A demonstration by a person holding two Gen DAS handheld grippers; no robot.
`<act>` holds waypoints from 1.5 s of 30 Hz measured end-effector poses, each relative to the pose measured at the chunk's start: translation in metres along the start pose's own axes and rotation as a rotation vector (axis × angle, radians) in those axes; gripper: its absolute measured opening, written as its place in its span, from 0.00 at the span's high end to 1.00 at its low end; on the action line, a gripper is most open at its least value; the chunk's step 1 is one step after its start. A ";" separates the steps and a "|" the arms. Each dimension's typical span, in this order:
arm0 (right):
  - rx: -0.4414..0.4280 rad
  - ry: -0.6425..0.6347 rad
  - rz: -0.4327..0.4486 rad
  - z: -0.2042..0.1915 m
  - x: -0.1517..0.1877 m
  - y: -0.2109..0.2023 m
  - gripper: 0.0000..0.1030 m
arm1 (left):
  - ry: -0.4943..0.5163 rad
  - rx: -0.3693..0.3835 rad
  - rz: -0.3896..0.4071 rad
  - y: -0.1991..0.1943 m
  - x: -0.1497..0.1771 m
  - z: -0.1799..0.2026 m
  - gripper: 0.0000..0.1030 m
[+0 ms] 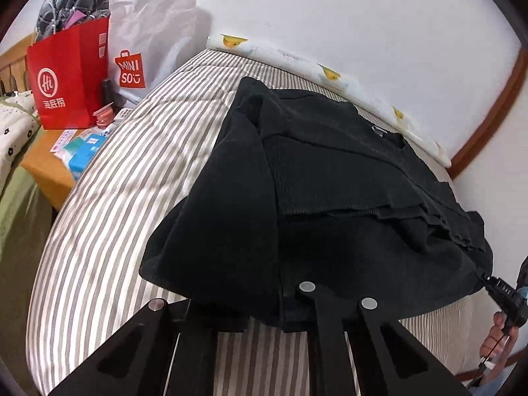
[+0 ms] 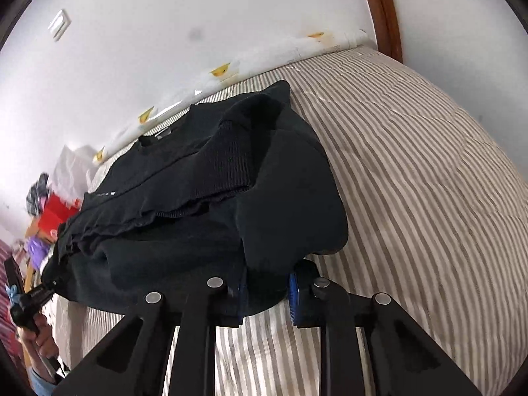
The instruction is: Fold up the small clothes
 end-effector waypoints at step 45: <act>0.105 -0.288 -0.031 -0.091 0.058 0.015 0.88 | 0.232 0.063 0.009 -0.018 0.047 0.073 0.75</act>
Point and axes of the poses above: each gripper's, at about its wrist camera, not at the fingertips, and y roughly the way its jaws point, z to its right, x to its underside, the point moved 1 cm from there along y, roughly the way its jaws point, and after that the axes turned 9 degrees about -z, right-handed, at the moved point
